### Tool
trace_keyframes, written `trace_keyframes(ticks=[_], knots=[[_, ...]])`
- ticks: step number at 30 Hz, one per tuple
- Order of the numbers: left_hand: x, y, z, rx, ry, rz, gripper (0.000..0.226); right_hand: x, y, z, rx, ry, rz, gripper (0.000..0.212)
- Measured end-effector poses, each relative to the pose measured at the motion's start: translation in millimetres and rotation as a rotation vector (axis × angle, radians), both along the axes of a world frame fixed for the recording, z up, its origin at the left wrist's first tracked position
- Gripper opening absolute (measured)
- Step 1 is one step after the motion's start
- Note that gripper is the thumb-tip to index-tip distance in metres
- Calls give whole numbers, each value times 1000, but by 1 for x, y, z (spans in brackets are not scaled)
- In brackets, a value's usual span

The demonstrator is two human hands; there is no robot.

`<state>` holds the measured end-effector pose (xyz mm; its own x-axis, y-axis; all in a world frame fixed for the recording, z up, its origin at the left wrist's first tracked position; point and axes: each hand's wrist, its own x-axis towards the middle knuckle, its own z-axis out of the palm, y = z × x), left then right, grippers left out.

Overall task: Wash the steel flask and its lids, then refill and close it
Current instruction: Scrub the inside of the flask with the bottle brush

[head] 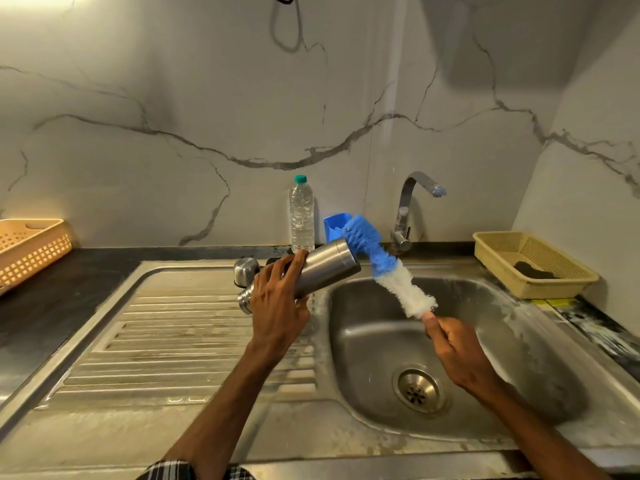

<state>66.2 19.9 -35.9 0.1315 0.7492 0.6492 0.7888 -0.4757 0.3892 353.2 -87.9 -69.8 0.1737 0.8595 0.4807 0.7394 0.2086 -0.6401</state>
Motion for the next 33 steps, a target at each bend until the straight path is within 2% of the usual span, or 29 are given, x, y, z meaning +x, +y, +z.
trace_keyframes(ticks=[4,11,16,33], knots=[[-1,2,-1,-12,30,23,97,-4,-1,0,-13,-54,23,63],[-3,6,-4,-35,46,5,95,-3,1,5,4,15,-54,54],[-2,6,-4,-28,33,-13,95,-2,4,2,-13,-7,-57,54],[-3,8,-3,36,-13,-22,96,-5,3,-2,-55,118,42,54]])
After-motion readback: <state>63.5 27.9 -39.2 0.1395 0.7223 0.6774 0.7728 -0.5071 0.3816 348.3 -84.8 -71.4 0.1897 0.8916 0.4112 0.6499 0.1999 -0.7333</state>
